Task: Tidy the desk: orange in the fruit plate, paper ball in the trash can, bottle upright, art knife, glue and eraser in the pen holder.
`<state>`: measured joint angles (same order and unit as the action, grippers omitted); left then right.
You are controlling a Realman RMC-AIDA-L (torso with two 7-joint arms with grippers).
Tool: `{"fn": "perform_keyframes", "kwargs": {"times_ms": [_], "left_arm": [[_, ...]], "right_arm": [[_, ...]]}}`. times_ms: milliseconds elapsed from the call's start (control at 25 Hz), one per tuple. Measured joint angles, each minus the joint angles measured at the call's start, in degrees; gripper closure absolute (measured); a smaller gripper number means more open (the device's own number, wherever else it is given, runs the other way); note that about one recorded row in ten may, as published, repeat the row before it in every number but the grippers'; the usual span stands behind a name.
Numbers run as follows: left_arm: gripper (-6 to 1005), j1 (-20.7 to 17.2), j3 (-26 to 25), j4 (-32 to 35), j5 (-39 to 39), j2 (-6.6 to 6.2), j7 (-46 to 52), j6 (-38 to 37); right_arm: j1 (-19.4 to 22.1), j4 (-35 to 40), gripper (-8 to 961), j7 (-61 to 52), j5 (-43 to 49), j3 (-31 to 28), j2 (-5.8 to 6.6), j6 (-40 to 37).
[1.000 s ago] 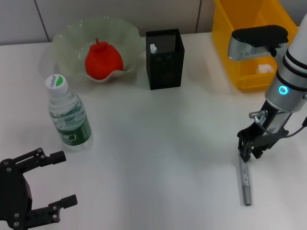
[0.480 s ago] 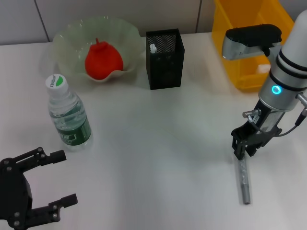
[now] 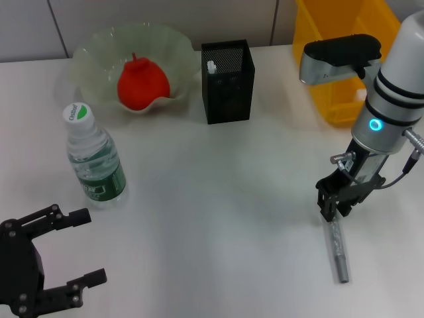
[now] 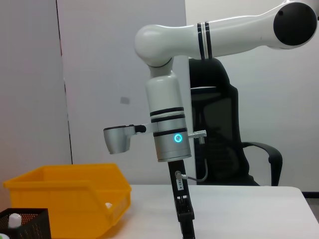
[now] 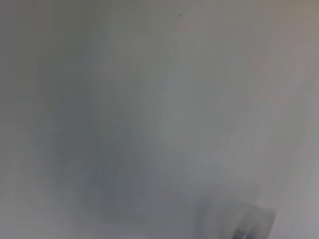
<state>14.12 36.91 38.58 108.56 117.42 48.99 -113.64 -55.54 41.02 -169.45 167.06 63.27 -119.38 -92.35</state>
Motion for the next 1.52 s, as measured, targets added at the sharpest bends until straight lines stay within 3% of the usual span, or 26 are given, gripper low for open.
{"fn": "perform_keyframes", "kwargs": {"times_ms": [1040,1280,1520], "left_arm": [[214,-0.2,0.0,0.0,0.1,0.09,-0.1,0.1],[214,-0.2,0.0,0.0,-0.1,0.09,-0.1,0.1],[214,-0.4,0.0,0.0,-0.1,0.18,-0.1,0.0]], "right_arm": [[-0.4,-1.6,693,0.0,0.1,1.8,-0.08,0.6],[-0.9,-2.4,744,0.0,0.1,2.9,-0.13,0.7],[0.5,4.7,808,0.0,0.1,3.0,-0.06,-3.1]]}}
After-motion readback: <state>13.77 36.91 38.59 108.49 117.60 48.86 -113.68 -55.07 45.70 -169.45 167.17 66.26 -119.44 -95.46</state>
